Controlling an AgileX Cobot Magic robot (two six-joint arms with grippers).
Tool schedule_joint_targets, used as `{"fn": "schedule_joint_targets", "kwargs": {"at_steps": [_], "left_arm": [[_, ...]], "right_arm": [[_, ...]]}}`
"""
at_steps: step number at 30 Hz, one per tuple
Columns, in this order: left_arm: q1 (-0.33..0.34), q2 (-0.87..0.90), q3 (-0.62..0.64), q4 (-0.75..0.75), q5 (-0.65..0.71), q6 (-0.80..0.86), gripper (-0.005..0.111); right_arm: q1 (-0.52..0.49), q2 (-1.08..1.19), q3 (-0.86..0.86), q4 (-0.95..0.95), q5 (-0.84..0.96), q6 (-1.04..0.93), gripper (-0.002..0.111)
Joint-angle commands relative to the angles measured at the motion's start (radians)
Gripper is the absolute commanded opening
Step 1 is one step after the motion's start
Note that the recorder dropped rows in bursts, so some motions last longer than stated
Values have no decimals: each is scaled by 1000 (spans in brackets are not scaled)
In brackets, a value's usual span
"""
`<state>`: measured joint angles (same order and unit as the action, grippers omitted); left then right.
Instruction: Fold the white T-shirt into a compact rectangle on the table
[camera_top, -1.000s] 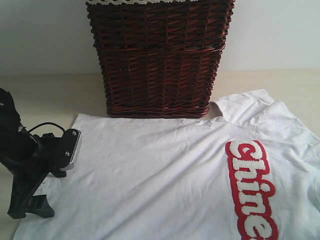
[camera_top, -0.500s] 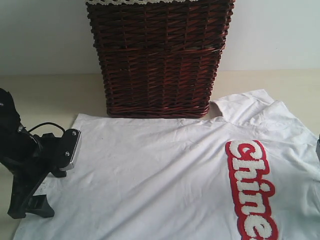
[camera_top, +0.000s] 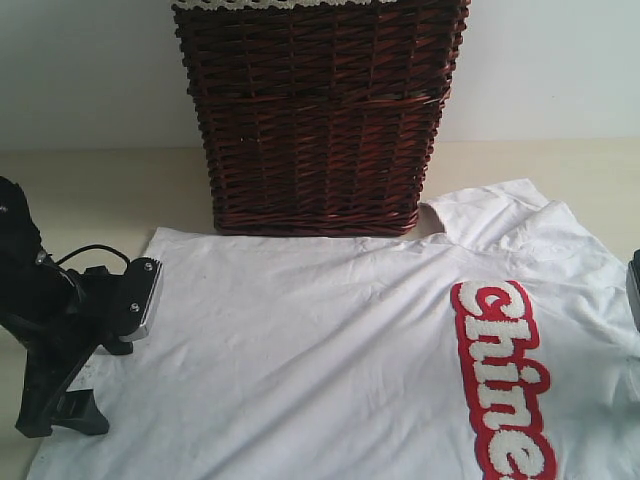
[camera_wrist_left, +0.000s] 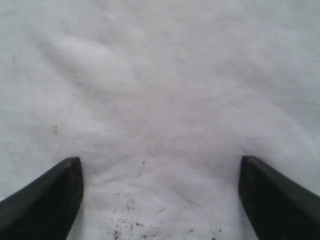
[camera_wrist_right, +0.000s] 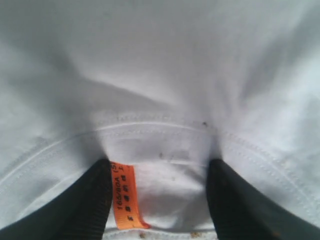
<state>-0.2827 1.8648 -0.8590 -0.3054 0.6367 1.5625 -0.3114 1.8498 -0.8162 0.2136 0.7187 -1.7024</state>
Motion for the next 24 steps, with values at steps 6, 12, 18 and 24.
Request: {"fn": "schedule_joint_targets", "kwargs": {"at_steps": [6, 12, 18, 24], "left_arm": [[-5, 43, 23, 6, -47, 6, 82], [-5, 43, 23, 6, -47, 6, 82], [-5, 43, 23, -4, -52, 8, 82], [-5, 43, 23, -26, -51, 8, 82]], "right_arm": [[-4, 39, 40, -88, 59, 23, 54], [-4, 35, 40, -92, 56, 10, 54], [-4, 35, 40, -92, 56, -21, 59], [-4, 35, 40, -100, 56, -22, 59]]}}
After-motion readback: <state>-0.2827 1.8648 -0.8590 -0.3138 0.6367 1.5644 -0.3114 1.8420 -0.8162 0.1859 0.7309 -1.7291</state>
